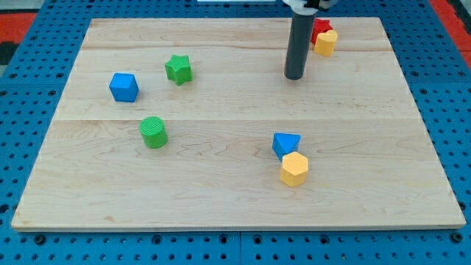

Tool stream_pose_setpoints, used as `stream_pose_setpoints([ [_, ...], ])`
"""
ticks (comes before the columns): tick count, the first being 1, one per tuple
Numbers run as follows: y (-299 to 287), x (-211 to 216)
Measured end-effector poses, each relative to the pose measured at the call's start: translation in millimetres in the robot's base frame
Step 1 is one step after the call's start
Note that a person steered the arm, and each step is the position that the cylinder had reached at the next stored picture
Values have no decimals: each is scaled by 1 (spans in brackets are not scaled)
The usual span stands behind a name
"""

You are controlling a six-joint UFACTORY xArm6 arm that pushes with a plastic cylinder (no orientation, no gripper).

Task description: Move the red circle closer to the red star

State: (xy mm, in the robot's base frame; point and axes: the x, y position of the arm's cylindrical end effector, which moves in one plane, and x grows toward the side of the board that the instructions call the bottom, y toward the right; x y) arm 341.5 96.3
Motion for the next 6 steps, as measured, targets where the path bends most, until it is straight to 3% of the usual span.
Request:
stream_pose_setpoints([
  [1, 1, 10],
  [3, 5, -22],
  [5, -21, -27],
  [6, -19, -58],
])
